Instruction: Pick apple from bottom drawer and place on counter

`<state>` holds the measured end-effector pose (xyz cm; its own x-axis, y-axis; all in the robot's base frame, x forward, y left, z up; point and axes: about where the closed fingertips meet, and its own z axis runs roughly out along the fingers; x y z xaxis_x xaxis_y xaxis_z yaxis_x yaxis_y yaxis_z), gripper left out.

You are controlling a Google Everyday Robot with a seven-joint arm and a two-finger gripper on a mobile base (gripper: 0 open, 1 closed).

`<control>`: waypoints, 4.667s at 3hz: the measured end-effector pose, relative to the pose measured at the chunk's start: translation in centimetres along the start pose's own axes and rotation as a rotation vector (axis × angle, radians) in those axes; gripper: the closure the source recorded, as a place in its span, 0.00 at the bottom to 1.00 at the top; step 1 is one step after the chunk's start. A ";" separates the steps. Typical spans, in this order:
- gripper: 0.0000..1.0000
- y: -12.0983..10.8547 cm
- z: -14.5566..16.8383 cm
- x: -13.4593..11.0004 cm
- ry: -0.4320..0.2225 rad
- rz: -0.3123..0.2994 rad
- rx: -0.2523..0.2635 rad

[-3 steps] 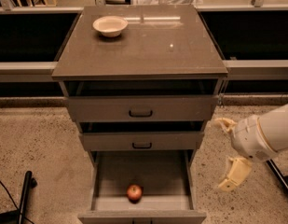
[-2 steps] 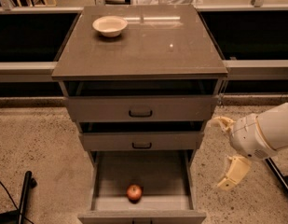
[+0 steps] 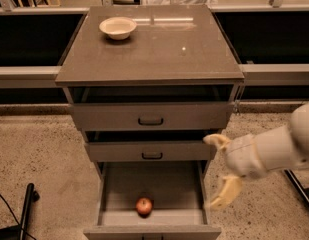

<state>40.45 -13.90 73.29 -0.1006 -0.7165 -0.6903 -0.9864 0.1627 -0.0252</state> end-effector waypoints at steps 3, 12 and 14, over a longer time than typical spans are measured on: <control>0.00 10.7 24.3 -2.0 -0.402 -0.096 -0.379; 0.51 -11.6 53.8 24.6 -0.317 -0.099 -0.021; 0.09 -10.4 55.9 25.5 -0.326 -0.075 -0.105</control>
Offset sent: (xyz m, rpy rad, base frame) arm -0.0389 0.2496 -0.2314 0.7874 0.2027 0.4291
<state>55.40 4.02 15.51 0.0026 -0.4664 -0.8846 -0.9992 0.0352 -0.0215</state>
